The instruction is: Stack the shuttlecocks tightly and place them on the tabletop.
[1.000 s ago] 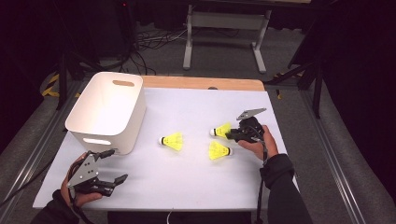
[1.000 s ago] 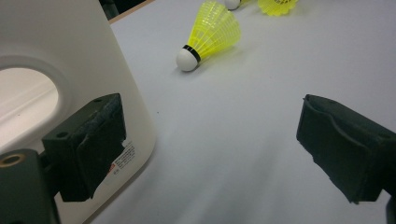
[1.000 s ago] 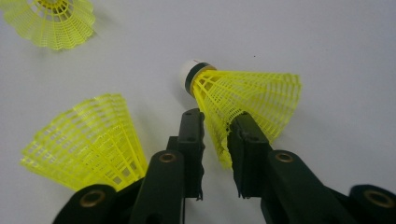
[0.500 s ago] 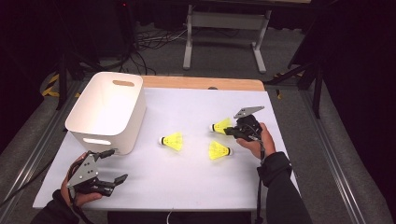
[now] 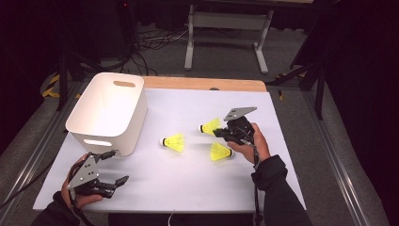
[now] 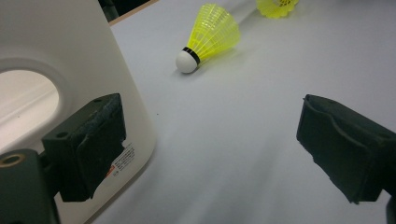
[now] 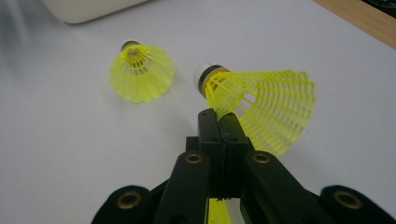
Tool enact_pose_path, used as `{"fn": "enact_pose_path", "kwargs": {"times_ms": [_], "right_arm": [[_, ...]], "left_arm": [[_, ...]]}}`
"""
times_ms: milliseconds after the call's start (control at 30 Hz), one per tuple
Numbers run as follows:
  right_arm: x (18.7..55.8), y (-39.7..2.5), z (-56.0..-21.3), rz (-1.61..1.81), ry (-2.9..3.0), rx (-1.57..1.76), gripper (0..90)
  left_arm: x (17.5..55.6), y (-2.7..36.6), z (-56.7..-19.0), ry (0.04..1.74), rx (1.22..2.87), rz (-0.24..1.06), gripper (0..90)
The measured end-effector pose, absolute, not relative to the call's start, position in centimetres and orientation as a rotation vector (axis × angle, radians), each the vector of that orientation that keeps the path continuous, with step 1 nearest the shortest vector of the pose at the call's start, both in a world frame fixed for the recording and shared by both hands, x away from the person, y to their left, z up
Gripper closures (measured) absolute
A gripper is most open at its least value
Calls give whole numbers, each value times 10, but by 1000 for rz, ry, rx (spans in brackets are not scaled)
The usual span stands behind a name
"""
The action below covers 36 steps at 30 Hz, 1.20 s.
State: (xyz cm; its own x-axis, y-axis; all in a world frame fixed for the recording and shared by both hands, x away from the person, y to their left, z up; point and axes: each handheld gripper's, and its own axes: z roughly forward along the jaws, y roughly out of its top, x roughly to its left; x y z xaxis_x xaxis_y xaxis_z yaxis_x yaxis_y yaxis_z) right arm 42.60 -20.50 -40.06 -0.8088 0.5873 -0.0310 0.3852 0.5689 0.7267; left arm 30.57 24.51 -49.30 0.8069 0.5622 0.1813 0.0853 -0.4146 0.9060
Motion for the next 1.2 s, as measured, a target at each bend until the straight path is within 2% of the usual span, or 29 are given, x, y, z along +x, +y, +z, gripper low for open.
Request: {"fn": "enact_pose_path", "kwargs": {"times_ms": [533, 1200], "right_arm": [[403, -147, -414, 1013, 2597, 752, 900], [418, -105, -434, 909, 2683, 761, 897]], "left_arm": [[305, 246, -492, 478, 1938, 573, 88], [305, 246, -492, 470, 1938, 564, 88]]}}
